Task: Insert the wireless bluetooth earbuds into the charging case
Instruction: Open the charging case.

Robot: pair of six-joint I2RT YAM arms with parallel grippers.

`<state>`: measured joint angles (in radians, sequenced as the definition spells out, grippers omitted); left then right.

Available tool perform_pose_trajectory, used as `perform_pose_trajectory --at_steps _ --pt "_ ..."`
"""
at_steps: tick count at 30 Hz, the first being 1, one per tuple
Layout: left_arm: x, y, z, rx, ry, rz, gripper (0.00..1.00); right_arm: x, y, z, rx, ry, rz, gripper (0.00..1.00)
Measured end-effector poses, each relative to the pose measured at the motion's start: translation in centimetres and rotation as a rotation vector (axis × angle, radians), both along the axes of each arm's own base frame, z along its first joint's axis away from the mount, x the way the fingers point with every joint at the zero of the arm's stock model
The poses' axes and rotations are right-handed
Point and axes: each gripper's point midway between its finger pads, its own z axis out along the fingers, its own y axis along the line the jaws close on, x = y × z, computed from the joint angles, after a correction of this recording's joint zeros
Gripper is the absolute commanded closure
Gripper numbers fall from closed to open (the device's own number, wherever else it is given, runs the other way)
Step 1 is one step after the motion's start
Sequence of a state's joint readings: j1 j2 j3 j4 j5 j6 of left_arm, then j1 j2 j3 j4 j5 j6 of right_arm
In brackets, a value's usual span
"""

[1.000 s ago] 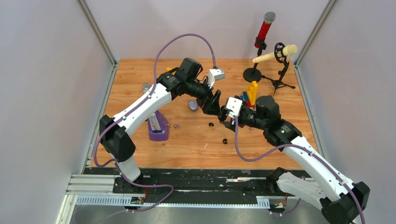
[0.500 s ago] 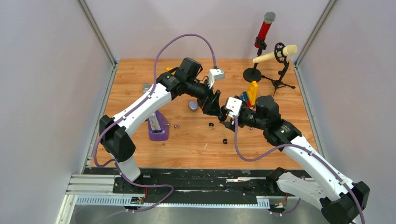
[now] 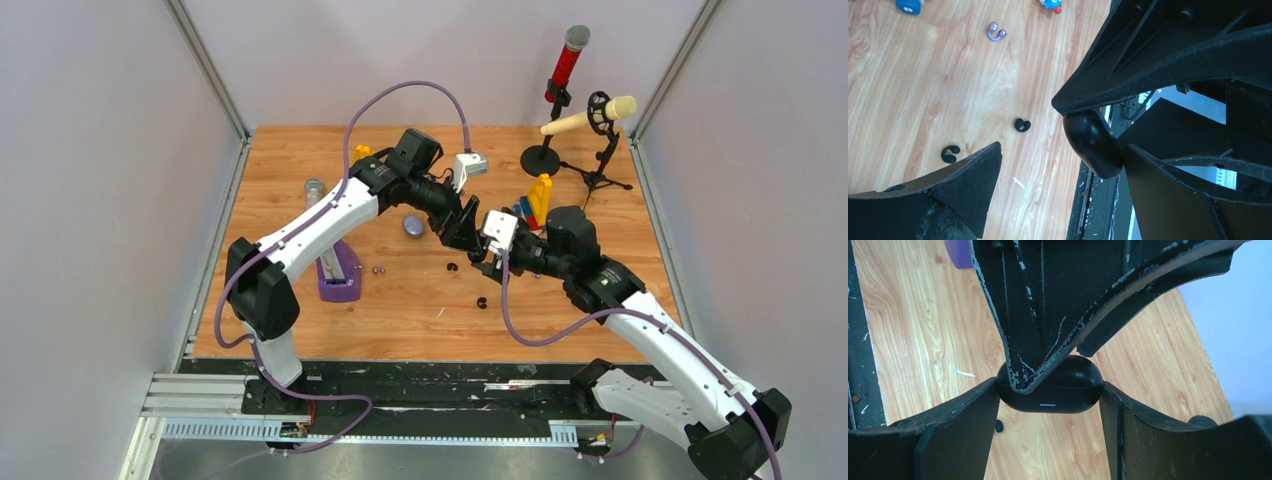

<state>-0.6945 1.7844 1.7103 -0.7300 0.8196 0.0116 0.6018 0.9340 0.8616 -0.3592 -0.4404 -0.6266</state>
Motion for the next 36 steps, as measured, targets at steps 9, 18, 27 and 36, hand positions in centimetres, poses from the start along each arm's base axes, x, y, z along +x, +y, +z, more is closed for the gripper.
perform_pose_trajectory --at_steps 9,18,27,36 --pt "0.2 0.1 0.1 0.005 -0.006 0.013 0.02 -0.1 0.0 0.0 -0.001 -0.007 0.007 0.46" --pt "1.6 1.6 2.3 -0.029 -0.078 0.073 0.01 -0.5 0.0 0.4 0.010 -0.016 0.018 0.46" --pt "1.7 1.6 2.6 -0.043 -0.079 0.069 0.02 -0.4 0.0 0.4 0.009 -0.017 0.014 0.47" --pt "1.2 1.6 1.7 -0.045 -0.047 0.055 0.12 0.5 -0.2 0.3 0.004 -0.032 -0.019 0.47"
